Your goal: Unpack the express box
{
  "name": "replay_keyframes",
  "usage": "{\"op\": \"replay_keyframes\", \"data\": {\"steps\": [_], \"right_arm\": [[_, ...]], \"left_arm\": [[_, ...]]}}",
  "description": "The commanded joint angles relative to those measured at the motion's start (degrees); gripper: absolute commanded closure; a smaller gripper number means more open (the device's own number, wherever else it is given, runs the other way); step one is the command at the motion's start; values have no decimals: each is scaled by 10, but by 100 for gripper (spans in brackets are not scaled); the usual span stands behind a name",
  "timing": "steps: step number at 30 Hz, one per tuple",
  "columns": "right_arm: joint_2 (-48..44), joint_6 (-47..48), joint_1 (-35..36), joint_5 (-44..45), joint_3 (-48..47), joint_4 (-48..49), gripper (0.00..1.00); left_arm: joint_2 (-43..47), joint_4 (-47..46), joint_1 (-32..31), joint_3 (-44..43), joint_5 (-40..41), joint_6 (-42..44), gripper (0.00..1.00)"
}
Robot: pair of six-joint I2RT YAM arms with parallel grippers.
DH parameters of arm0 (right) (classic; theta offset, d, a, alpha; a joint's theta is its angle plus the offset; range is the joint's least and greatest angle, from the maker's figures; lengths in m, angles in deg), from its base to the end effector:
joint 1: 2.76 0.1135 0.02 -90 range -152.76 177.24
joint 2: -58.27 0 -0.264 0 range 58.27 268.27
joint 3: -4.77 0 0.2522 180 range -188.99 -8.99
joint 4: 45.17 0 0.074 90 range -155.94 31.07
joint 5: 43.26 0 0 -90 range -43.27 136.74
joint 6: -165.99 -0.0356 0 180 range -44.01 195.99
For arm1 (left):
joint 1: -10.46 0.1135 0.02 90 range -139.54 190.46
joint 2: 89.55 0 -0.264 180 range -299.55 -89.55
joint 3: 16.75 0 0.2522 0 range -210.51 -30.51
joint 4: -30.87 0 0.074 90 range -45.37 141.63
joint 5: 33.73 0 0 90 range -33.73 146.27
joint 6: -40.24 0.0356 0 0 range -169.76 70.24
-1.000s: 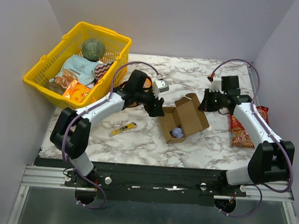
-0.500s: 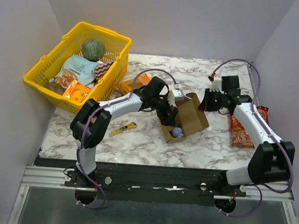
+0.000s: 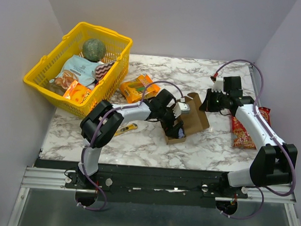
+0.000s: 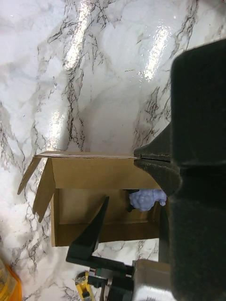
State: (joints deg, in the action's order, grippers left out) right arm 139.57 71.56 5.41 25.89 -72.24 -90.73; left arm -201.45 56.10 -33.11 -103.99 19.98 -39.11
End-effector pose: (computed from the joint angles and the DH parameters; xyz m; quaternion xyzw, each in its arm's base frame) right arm 0.2959 0.0553 0.2736 -0.0922 0.9212 0.2060 0.3169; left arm 0.2853 -0.3005 0.1747 0.5018 0.7459 -0.3729 0.2296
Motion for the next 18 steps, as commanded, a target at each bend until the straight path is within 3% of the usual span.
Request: {"op": "replay_keyframes", "data": {"steps": [1, 7, 14, 18], "right_arm": [[-22, -6, 2, -1, 15, 9, 100], [-32, -8, 2, -7, 36, 13, 99], [-33, -8, 1, -3, 41, 17, 100], [-31, -8, 2, -3, 41, 19, 100]], "left_arm": [[-37, -31, -15, -11, 25, -12, 7], [-62, -53, -29, -24, 28, -2, 11], [-57, -43, -29, -11, -22, 31, 36], [-28, -42, -17, -4, -42, 36, 45]]}}
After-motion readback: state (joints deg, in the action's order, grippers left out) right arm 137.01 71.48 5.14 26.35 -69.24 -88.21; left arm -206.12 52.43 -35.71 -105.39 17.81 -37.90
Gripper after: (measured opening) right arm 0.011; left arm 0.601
